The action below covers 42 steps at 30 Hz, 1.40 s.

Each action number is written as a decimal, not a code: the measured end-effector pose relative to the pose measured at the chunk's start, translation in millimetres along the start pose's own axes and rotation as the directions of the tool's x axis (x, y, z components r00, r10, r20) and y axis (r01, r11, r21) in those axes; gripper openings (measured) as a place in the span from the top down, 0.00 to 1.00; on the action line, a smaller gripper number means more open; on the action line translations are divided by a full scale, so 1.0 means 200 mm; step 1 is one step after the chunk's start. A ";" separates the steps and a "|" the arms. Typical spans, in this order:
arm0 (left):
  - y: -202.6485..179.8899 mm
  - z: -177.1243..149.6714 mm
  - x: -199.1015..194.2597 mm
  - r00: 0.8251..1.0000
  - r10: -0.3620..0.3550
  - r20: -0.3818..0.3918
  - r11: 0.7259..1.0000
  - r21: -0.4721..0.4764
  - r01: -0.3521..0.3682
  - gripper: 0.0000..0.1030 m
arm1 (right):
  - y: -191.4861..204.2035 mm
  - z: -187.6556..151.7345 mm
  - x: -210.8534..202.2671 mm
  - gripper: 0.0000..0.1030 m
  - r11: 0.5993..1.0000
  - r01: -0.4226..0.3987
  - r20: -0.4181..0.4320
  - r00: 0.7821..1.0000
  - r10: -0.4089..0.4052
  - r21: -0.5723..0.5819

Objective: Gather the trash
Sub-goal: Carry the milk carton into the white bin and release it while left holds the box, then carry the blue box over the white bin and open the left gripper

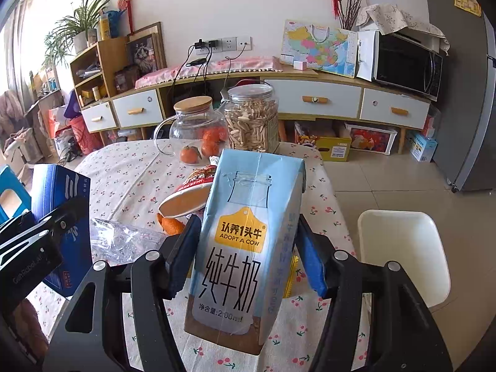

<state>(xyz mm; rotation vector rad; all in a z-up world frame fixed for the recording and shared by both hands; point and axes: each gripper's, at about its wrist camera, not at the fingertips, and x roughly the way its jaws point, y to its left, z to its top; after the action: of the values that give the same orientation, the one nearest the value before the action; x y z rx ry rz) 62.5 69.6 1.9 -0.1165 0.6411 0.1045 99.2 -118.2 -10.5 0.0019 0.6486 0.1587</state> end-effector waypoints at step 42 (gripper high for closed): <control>-0.19 0.02 0.08 0.995 -0.091 -0.036 0.996 0.003 0.091 0.47 | -0.47 -0.04 0.14 0.08 0.970 0.118 -0.170 0.982 -0.082 0.214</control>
<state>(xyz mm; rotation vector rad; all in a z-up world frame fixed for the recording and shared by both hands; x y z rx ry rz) 82.9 33.2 -1.3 -0.1429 0.6703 0.0133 129.7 -207.4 -38.0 0.1742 0.8231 -0.0130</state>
